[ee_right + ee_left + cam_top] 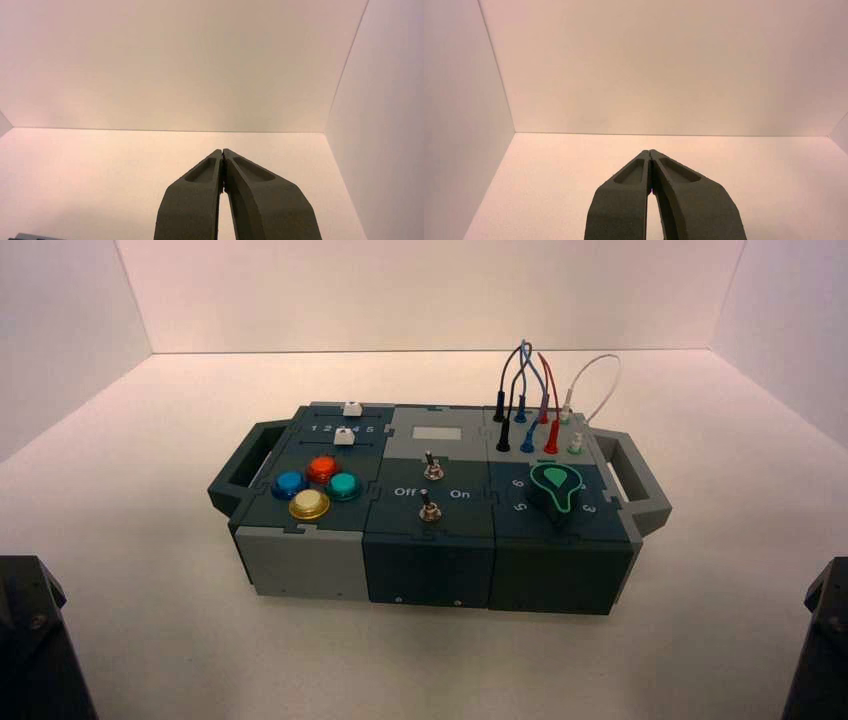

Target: Flip the top switch on with the right gripper.

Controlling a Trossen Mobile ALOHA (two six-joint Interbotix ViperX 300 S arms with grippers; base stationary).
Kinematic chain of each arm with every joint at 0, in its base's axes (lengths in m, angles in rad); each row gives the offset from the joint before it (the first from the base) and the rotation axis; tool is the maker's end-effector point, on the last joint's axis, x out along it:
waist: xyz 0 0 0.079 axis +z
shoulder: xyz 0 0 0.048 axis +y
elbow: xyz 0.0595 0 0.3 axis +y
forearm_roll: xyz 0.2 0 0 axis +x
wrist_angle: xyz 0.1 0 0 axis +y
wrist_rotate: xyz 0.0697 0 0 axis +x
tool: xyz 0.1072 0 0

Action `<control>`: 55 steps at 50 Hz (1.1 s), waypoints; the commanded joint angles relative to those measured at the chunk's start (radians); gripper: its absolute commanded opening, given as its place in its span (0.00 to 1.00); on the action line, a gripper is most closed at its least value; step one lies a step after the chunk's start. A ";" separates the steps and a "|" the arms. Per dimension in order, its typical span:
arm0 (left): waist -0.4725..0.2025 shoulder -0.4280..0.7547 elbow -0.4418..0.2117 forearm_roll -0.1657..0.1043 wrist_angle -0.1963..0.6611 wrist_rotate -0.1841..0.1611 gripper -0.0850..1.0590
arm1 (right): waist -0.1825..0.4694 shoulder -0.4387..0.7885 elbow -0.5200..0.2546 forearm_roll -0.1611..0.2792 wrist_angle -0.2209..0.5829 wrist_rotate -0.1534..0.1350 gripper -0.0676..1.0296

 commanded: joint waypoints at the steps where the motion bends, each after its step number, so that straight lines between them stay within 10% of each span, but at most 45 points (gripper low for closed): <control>1: 0.003 0.005 -0.017 0.002 -0.002 0.005 0.05 | 0.002 0.008 -0.021 0.005 -0.006 0.002 0.04; 27: -0.043 0.057 -0.058 0.002 0.176 0.005 0.05 | 0.066 0.017 -0.020 0.020 0.023 0.009 0.04; 38: -0.120 0.129 -0.071 -0.017 0.414 -0.017 0.05 | 0.230 0.086 -0.074 0.034 0.160 0.020 0.04; 55: -0.163 0.252 -0.060 -0.054 0.569 -0.061 0.05 | 0.502 0.225 -0.112 0.187 0.270 0.028 0.04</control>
